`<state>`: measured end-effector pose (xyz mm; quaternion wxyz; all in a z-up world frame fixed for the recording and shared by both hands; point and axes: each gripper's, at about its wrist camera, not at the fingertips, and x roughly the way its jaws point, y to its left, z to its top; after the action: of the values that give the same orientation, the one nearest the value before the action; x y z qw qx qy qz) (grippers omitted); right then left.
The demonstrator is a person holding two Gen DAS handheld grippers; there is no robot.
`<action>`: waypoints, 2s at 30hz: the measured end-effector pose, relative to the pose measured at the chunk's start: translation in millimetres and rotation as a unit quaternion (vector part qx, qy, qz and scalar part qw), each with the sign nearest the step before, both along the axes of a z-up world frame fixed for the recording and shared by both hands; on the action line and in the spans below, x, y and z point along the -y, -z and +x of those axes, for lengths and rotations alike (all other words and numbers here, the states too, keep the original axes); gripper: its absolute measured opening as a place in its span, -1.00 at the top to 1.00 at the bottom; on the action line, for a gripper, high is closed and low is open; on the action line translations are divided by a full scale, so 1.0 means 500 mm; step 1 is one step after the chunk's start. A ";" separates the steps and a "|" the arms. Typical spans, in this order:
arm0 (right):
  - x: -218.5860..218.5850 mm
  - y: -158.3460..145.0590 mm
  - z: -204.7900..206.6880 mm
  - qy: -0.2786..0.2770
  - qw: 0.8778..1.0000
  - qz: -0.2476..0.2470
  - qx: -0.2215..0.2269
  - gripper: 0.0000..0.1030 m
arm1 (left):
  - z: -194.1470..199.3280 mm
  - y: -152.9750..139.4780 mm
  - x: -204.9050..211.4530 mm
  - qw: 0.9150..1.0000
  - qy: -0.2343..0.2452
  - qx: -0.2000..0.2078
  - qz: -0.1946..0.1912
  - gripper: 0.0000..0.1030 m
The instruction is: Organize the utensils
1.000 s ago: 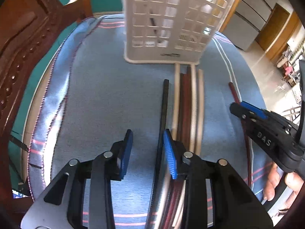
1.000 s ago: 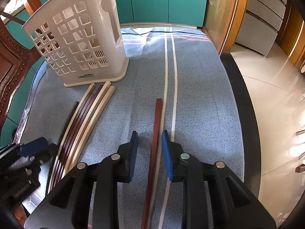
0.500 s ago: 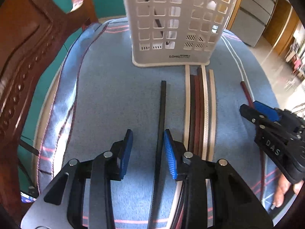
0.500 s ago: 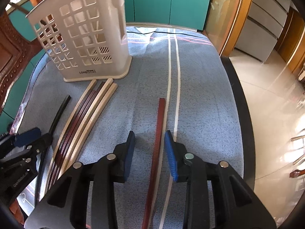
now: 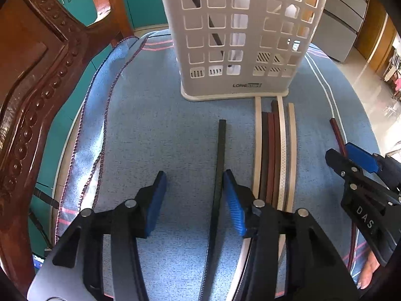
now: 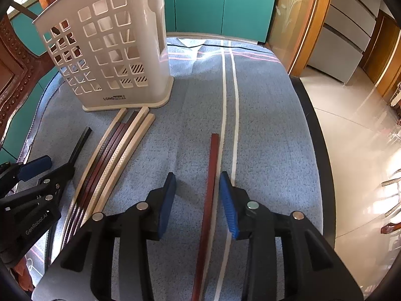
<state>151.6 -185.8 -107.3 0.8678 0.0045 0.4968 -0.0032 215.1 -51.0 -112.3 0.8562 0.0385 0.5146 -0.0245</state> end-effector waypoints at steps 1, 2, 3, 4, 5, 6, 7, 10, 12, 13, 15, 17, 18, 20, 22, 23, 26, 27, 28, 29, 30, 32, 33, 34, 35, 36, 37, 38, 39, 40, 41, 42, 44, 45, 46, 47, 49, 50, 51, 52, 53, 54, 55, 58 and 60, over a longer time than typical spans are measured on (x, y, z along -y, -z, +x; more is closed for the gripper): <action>0.000 0.000 0.000 0.000 1.000 -0.001 0.001 0.27 | 0.001 0.001 0.000 1.000 0.001 0.000 0.000 0.07; -0.001 0.000 0.001 0.000 1.000 -0.002 0.001 0.27 | 0.001 0.002 0.001 1.000 0.001 0.001 0.001 0.07; -0.001 0.000 0.001 0.001 1.000 -0.003 0.002 0.27 | 0.002 0.002 0.002 1.000 0.002 0.003 0.002 0.07; -0.001 0.001 0.003 0.001 1.000 -0.003 0.002 0.26 | 0.001 0.002 0.003 1.000 0.003 0.003 0.003 0.07; -0.002 0.001 0.004 0.002 1.000 -0.003 0.003 0.26 | 0.000 0.004 0.003 1.000 0.003 0.004 0.004 0.07; -0.002 0.002 0.005 0.002 1.000 -0.004 0.003 0.26 | -0.002 0.004 0.004 1.000 0.004 0.004 0.004 0.07; -0.002 0.002 0.006 0.003 1.000 -0.004 0.003 0.26 | -0.001 0.004 0.004 1.000 0.004 0.003 0.002 0.07; -0.005 0.002 0.005 0.003 1.000 -0.006 0.004 0.26 | -0.005 0.005 0.003 1.000 0.007 -0.001 -0.005 0.12; -0.005 0.002 0.005 0.003 1.000 -0.006 0.004 0.26 | -0.010 0.005 0.006 1.000 0.011 -0.002 -0.009 0.21; -0.005 0.002 0.005 0.003 1.000 -0.006 0.004 0.26 | -0.010 0.005 0.008 1.000 0.016 -0.003 -0.011 0.30; -0.005 0.002 0.004 0.003 1.000 -0.006 0.004 0.26 | -0.012 0.004 0.014 1.000 0.022 -0.003 -0.012 0.38; -0.005 0.002 0.005 0.003 1.000 -0.007 0.004 0.26 | -0.013 0.003 0.018 1.000 0.022 -0.003 -0.009 0.38; -0.004 0.002 0.004 0.002 1.000 -0.007 0.005 0.26 | -0.013 0.004 0.018 1.000 0.022 -0.003 -0.010 0.38; -0.004 0.003 0.004 0.002 1.000 -0.007 0.004 0.26 | -0.012 0.004 0.017 1.000 0.021 -0.006 -0.015 0.38; -0.005 0.003 0.004 0.003 1.000 -0.007 0.004 0.26 | -0.012 0.004 0.017 1.000 0.021 -0.006 -0.016 0.38; -0.004 0.003 0.004 0.003 1.000 -0.007 0.004 0.26 | -0.011 0.004 0.018 1.000 0.022 -0.006 -0.016 0.38; -0.004 0.003 0.004 0.003 1.000 -0.007 0.005 0.25 | -0.009 0.005 0.017 1.000 0.023 -0.006 -0.015 0.38; -0.004 0.002 0.004 0.002 1.000 -0.007 0.005 0.25 | -0.009 0.005 0.017 1.000 0.023 -0.006 -0.016 0.41; -0.004 0.003 0.004 0.002 1.000 -0.007 0.005 0.26 | -0.010 0.005 0.016 0.999 0.025 -0.007 -0.020 0.49; -0.004 0.003 0.004 0.002 1.000 -0.007 0.005 0.26 | -0.010 0.005 0.017 0.999 0.027 -0.007 -0.023 0.64; -0.004 0.003 0.004 0.003 1.000 -0.007 0.005 0.26 | -0.009 0.006 0.018 0.999 0.029 -0.008 -0.025 0.70; -0.005 0.003 0.004 0.002 1.000 -0.007 0.005 0.26 | -0.010 0.005 0.021 0.999 0.029 -0.008 -0.026 0.86; -0.005 0.003 0.004 0.002 1.000 -0.007 0.005 0.26 | -0.010 0.005 0.020 0.999 0.026 -0.008 -0.029 0.86; -0.005 0.003 0.003 0.002 1.000 -0.007 0.005 0.26 | -0.010 0.005 0.019 0.999 0.025 -0.009 -0.032 0.86; -0.005 0.003 0.004 0.002 1.000 -0.007 0.005 0.26 | -0.010 0.004 0.017 0.999 0.023 -0.009 -0.034 0.86; -0.005 0.003 0.004 0.002 1.000 -0.006 0.005 0.26 | -0.010 0.003 0.014 0.999 0.021 -0.010 -0.036 0.87; -0.005 0.003 0.004 0.001 1.000 -0.006 0.004 0.26 | -0.010 0.002 0.010 0.999 0.018 -0.009 -0.038 0.87; -0.004 0.003 0.003 0.002 1.000 -0.006 0.007 0.26 | -0.011 0.000 0.008 0.999 0.016 -0.008 -0.040 0.87; -0.004 0.003 0.004 0.002 1.000 -0.006 0.007 0.26 | -0.013 -0.003 0.006 0.999 0.015 -0.006 -0.041 0.87; -0.004 0.003 0.004 0.001 1.000 -0.006 0.006 0.25 | -0.013 -0.007 0.004 0.999 0.014 -0.003 -0.042 0.87; -0.005 0.003 0.004 0.001 1.000 -0.007 0.006 0.26 | -0.016 -0.012 0.002 0.999 0.013 0.001 -0.042 0.87; -0.005 0.003 0.004 0.000 1.000 -0.007 0.005 0.26 | -0.018 -0.016 0.000 0.999 0.012 0.004 -0.042 0.87; -0.005 0.002 0.003 -0.002 1.000 -0.009 0.003 0.26 | -0.023 -0.027 -0.003 0.999 0.011 0.012 -0.044 0.87; -0.006 0.002 0.003 -0.003 1.000 -0.009 0.002 0.29 | -0.030 -0.032 -0.002 0.999 0.010 0.015 -0.046 0.87; -0.008 0.001 0.003 -0.007 1.000 -0.006 0.002 0.43 | -0.033 -0.037 -0.003 0.999 0.010 0.018 -0.047 0.87; -0.010 0.000 0.001 -0.012 1.000 -0.006 0.001 0.53 | -0.035 -0.040 -0.005 0.999 0.009 0.021 -0.049 0.87; -0.017 -0.002 -0.002 -0.019 1.000 -0.005 0.002 0.86 | -0.047 -0.047 -0.009 0.998 0.008 0.028 -0.051 0.87; -0.017 -0.003 -0.003 -0.018 1.000 -0.002 0.003 0.86 | -0.054 -0.052 -0.012 0.998 0.006 0.033 -0.052 0.87; -0.016 -0.005 -0.004 -0.017 1.000 0.003 0.004 0.87 | -0.058 -0.058 -0.015 0.998 0.003 0.039 -0.053 0.87; -0.013 -0.010 -0.005 -0.016 1.000 0.012 0.005 0.87 | -0.058 -0.064 -0.019 0.998 0.001 0.044 -0.055 0.87; -0.010 -0.022 -0.008 -0.016 1.000 0.020 0.013 0.87 | -0.057 -0.069 -0.024 0.997 -0.001 0.050 -0.057 0.87; -0.010 -0.037 -0.013 -0.019 0.999 0.025 0.026 0.87 | -0.068 -0.077 -0.028 0.997 -0.004 0.057 -0.060 0.87; -0.010 -0.050 -0.018 -0.021 0.999 0.029 0.036 0.87 | -0.073 -0.086 -0.033 0.996 -0.005 0.065 -0.064 0.87; -0.006 -0.102 -0.040 -0.042 0.995 0.063 0.072 0.87 | -0.086 -0.114 -0.041 0.994 -0.004 0.083 -0.075 0.87; 0.000 -0.134 -0.059 -0.062 0.988 0.088 0.106 0.87 | -0.097 -0.133 -0.044 0.992 -0.002 0.091 -0.084 0.87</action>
<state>121.9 -185.8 -40.5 0.9105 0.0505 0.3994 0.0947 166.8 -29.2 -46.0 0.8997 -0.0323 0.4309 -0.0621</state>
